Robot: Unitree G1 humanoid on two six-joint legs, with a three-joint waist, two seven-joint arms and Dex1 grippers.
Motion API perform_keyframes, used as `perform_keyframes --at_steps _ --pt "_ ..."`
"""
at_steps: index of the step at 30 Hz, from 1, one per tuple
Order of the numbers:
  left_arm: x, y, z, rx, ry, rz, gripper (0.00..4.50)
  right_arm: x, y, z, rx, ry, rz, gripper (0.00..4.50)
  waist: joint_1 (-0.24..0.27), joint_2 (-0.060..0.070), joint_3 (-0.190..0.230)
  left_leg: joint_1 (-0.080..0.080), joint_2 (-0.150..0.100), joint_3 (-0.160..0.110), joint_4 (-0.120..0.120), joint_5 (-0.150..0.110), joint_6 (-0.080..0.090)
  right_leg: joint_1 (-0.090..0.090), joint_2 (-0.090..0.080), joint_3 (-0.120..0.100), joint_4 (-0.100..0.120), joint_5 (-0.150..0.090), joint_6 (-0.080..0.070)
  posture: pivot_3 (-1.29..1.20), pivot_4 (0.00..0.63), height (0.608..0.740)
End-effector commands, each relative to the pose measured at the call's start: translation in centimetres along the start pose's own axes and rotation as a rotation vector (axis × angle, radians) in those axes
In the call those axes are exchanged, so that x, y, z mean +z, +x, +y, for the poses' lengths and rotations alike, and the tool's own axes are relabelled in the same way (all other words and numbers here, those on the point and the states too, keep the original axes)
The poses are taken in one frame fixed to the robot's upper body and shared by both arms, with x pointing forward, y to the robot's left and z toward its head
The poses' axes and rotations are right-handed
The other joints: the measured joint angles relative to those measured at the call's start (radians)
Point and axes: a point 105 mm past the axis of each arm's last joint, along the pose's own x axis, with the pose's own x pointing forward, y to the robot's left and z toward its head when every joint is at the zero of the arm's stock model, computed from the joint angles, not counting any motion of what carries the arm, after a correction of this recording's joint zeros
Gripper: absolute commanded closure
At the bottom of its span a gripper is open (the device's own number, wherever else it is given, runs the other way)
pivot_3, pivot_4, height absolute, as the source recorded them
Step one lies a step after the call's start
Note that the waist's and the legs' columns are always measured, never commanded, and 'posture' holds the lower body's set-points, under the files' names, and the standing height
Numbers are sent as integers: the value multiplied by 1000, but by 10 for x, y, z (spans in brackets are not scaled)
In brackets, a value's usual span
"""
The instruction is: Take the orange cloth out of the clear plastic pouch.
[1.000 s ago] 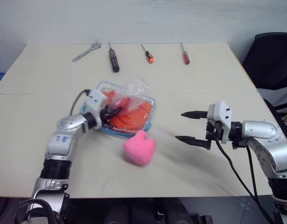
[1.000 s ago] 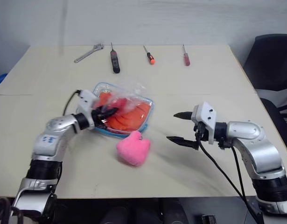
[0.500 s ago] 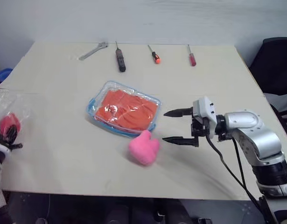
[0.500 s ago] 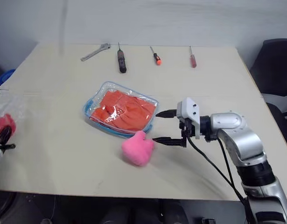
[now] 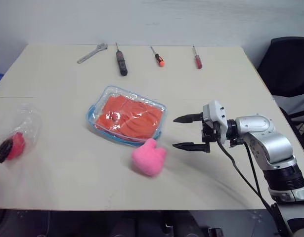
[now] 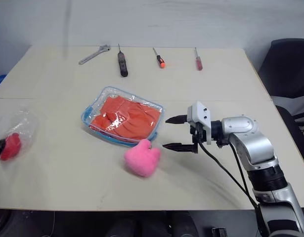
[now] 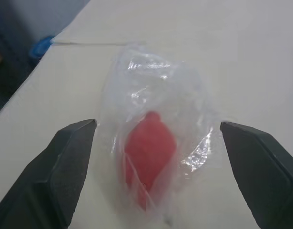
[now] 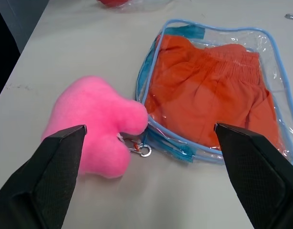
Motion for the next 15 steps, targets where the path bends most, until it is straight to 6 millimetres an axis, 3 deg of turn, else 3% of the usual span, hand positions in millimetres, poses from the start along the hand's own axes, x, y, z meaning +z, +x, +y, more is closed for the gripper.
perform_keyframes --at_steps 1,3,7,15 --pt "31 -4 -44 -302 255 20 79 9 -8 1 -16 -43 -5 0 5 3 1 0 0 -1 0 0 1 1 -1 -1 -1 0 0 0 150 740" --pt "29 4 -61 -411 375 73 79 8 -9 1 -19 -41 -3 0 6 5 2 0 -1 0 0 0 1 2 -4 -3 0 0 0 0 150 740" --pt "25 39 -97 -628 622 81 79 9 -11 1 -31 -38 -2 0 6 7 2 -1 -1 1 0 2 1 2 -7 -7 0 0 0 0 150 740" --pt "14 107 -111 -713 995 34 79 10 -15 8 -69 -23 0 0 -10 7 3 -4 -1 2 -2 4 0 -1 -8 -12 1 1 -1 0 150 740"
